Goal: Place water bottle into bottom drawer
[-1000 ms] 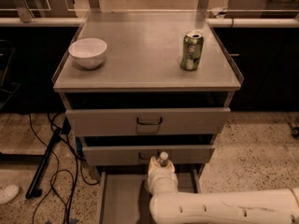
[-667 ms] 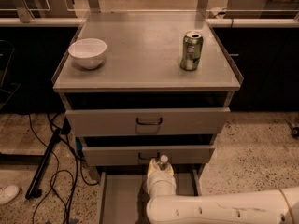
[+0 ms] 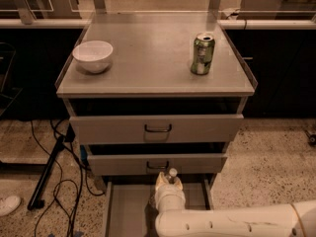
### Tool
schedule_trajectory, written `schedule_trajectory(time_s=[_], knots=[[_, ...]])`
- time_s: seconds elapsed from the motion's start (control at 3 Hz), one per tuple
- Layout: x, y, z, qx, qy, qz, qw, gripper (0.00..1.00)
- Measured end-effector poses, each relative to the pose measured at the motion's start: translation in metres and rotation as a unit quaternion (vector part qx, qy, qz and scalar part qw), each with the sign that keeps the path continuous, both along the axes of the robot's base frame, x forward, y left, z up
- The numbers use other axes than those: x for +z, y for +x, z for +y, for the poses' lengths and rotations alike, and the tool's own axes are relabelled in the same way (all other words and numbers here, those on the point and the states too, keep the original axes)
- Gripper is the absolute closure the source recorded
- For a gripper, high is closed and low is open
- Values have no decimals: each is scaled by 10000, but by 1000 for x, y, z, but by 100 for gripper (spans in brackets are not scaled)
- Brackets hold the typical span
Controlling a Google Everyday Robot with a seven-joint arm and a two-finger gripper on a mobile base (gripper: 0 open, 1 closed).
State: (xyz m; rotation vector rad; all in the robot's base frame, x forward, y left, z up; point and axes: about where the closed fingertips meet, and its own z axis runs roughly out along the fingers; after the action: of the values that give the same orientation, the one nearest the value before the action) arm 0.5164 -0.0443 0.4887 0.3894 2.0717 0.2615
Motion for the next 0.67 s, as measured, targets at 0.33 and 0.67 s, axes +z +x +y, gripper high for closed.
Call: schedule_trajectory(time_s=[0.33,0.67], knots=[[-16,0,1,-7,187,24,9998,100],[-15,1,1,11,234,11,9997,100]])
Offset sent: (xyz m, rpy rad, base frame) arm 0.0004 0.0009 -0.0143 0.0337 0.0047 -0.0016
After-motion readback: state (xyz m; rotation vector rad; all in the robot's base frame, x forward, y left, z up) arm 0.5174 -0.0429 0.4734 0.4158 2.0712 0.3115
